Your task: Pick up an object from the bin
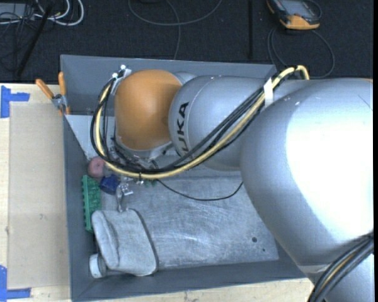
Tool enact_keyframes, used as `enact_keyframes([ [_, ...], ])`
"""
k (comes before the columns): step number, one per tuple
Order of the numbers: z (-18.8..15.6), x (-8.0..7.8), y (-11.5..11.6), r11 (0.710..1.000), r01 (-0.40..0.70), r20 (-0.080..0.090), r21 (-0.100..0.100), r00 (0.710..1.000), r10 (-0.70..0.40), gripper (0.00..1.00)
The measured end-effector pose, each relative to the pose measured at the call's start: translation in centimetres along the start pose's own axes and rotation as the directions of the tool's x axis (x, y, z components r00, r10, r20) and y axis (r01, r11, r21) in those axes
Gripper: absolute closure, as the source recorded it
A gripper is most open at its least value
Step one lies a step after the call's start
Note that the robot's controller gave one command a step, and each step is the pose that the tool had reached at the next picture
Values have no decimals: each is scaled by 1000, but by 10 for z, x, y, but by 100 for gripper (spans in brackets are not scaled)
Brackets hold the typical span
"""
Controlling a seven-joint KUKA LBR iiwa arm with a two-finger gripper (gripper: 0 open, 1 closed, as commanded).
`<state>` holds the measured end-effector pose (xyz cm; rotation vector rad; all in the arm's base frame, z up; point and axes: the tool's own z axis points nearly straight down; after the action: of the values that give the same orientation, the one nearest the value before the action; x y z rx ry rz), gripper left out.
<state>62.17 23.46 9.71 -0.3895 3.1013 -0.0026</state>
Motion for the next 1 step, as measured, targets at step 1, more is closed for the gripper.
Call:
enact_keyframes([
  [1,3,-3,-3,1000,-31,-2,-5,1000,30,0],
])
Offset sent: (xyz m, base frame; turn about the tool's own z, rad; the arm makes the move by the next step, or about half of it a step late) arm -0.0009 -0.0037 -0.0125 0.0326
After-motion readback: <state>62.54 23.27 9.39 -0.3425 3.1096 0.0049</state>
